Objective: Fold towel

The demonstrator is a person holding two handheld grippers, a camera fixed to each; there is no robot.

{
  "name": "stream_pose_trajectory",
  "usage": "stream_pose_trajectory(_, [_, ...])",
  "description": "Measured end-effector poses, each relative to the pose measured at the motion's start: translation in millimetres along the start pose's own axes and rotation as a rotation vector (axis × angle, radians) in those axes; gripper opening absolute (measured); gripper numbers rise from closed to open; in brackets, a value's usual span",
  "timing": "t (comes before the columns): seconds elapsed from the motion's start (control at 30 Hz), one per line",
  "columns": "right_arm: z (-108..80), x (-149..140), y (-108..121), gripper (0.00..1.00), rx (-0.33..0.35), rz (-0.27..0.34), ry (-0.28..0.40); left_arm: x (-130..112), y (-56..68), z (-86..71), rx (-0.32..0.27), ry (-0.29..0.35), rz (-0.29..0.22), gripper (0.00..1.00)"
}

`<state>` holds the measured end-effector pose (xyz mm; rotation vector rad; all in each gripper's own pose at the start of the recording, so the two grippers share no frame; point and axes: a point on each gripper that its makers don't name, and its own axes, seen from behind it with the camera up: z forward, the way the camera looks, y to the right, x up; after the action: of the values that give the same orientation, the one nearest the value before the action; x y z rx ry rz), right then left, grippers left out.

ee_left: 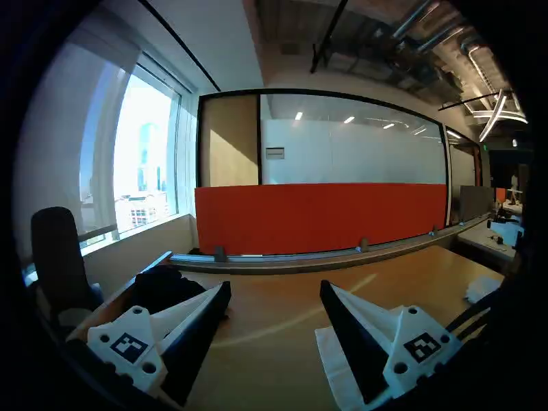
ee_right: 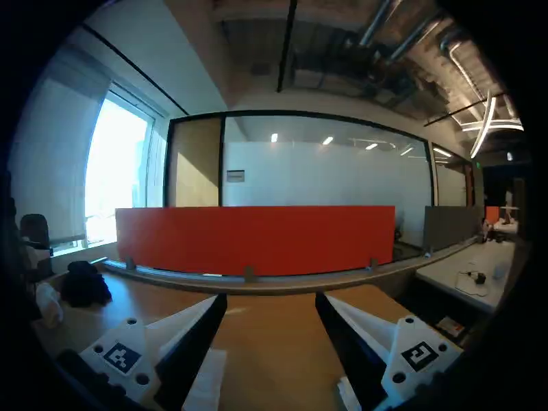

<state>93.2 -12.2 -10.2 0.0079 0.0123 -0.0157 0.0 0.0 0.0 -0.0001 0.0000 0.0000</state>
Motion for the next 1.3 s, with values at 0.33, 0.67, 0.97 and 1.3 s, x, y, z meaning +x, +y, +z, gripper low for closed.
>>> stream_pose_trajectory(0.33, [-3.7, 9, -15, 0.99, 0.05, -0.033, -0.055, -4, 15.8, 0.7, -0.066, -0.06, 0.017, 0.97])
stream_pose_trajectory(0.67, [-9.3, -11, -49, 0.99, 0.262, -0.123, -0.215, -22, 48.3, -1.7, -0.228, -0.18, 0.059, 0.97])
stream_pose_trajectory(0.97, [-24.1, -41, -77, 1.0, 0.451, -0.222, -0.358, -42, 76.8, -2.1, -0.368, -0.28, 0.081, 0.97])
stream_pose_trajectory(1.3, [-30.5, -71, -85, 1.0, 0.513, -0.236, -0.435, -75, 93.6, -3.3, -0.433, -0.348, 0.129, 0.96])
